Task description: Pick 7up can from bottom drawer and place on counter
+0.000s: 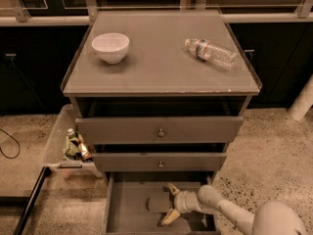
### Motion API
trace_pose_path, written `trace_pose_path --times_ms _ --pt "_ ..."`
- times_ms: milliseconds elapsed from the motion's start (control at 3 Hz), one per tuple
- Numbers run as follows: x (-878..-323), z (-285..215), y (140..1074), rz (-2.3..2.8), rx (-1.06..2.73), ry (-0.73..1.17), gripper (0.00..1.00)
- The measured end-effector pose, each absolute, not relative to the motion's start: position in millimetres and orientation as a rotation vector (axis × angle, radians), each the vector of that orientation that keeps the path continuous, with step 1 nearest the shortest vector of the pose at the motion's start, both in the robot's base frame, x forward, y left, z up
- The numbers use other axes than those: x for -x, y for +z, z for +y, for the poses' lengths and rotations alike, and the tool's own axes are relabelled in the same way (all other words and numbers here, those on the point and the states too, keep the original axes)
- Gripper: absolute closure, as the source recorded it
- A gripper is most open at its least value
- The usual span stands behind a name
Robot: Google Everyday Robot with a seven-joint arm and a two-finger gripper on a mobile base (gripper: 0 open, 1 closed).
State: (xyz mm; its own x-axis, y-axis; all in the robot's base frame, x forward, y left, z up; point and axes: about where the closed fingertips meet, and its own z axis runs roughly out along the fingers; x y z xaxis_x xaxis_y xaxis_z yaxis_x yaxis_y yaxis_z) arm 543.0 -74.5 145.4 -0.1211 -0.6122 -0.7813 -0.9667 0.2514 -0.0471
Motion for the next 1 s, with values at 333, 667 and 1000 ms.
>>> trace_pose_path --times_ms 333,667,1000 --pt "-540.8 -70.3 134.1 1.839 1.446 0.653 0.00" --pt "-540.8 -70.3 134.1 1.839 1.446 0.653 0.18" --pt "-540.7 -70.2 134.0 1.839 1.446 0.653 0.43"
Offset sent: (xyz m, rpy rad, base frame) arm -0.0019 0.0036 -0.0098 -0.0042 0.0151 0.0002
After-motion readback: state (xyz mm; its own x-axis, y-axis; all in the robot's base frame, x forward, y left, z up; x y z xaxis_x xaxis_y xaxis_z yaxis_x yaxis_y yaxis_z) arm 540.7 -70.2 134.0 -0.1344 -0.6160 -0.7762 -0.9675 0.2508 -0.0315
